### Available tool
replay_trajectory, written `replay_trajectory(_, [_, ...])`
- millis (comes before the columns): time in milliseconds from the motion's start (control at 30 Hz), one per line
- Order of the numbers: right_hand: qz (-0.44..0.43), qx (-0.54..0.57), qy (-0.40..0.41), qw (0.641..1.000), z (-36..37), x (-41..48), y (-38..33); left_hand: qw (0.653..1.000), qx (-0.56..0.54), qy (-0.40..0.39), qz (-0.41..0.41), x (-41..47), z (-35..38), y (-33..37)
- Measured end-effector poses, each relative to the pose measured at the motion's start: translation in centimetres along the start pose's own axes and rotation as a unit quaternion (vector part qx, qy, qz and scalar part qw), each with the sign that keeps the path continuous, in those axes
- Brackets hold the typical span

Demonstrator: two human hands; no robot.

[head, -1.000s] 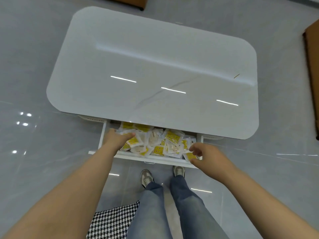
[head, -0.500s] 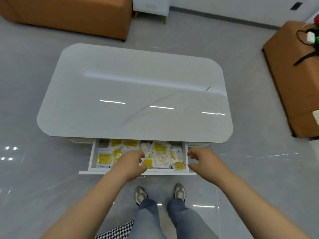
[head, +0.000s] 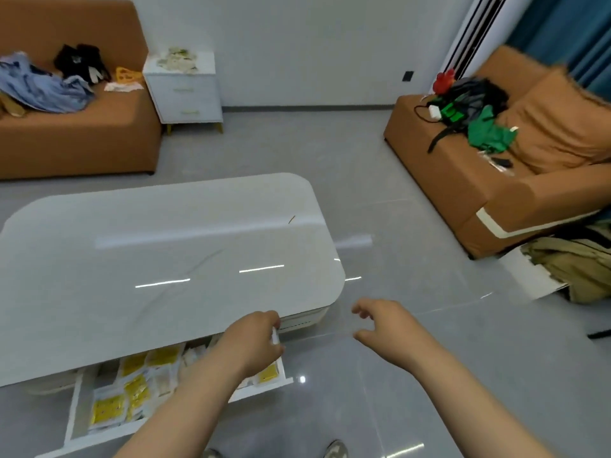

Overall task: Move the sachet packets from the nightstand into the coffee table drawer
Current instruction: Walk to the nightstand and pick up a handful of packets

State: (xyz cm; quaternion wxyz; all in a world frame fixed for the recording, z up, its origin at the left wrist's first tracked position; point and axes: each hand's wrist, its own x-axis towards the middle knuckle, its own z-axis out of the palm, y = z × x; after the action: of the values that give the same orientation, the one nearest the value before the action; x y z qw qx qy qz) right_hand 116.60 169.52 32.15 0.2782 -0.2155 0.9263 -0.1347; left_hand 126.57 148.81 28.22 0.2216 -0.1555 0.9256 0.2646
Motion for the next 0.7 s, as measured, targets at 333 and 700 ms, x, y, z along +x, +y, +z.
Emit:
replay_trajectory(333, [0.071, 0.028, 0.068, 0.995, -9.2, -2.1, 16.4, 0.994, 0.035, 0.003, 0.104, 7.1, 1.6, 19.9])
replay_trajectory(700, [0.119, 0.046, 0.09, 0.988, -17.3, 6.2, 25.3, 0.986, 0.042, -0.024, 0.162, 19.9, -2.6, 30.2])
